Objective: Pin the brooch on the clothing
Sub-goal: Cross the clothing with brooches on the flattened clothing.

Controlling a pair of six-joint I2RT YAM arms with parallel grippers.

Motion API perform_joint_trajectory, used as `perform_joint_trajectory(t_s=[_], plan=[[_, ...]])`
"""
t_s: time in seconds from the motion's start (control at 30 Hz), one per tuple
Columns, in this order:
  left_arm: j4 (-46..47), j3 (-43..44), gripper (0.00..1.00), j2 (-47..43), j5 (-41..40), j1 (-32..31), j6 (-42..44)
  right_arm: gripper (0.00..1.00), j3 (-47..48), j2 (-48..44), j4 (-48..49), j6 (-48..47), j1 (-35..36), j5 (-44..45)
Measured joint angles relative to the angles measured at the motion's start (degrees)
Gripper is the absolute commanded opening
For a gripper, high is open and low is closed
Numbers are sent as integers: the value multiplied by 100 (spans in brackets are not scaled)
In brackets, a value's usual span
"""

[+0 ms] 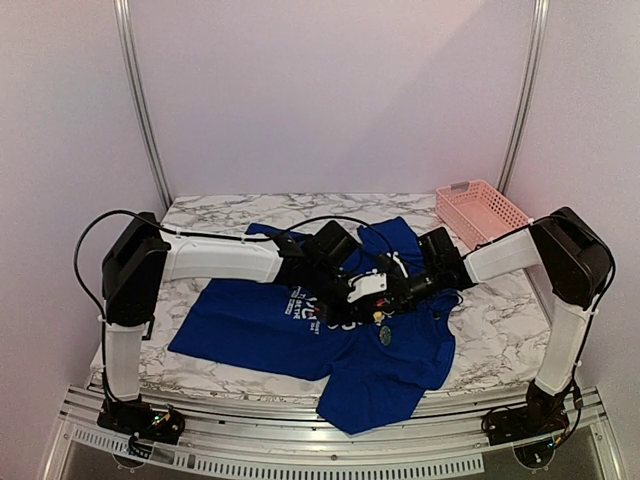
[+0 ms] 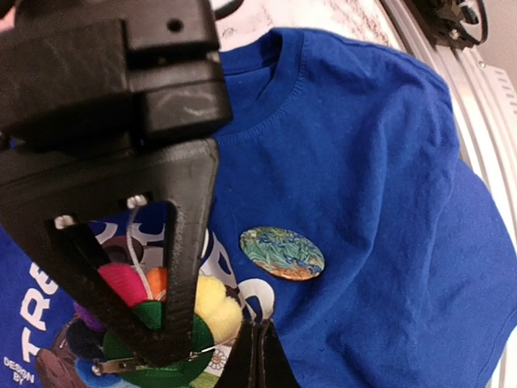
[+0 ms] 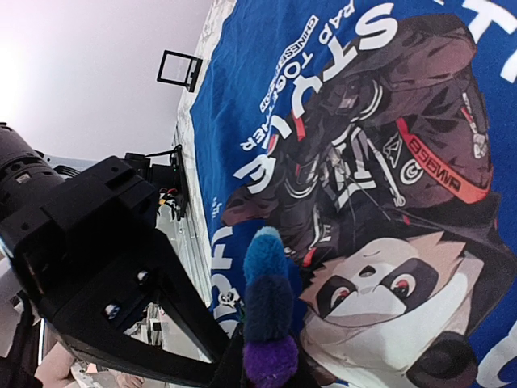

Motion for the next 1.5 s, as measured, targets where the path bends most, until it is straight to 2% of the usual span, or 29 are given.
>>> perform_joint_trajectory(t_s=[0.37,1.0,1.5], plan=[[13,-258,0,-59,-247,-50,151,0,0,-138,-483,-490,0,-142],[284,-424,0,-354,-275,-31,299,0,254,302,-1023,-575,9,26],[730,-501,0,-409,-280,26,350,0,92,146,-922,-586,70,-284]])
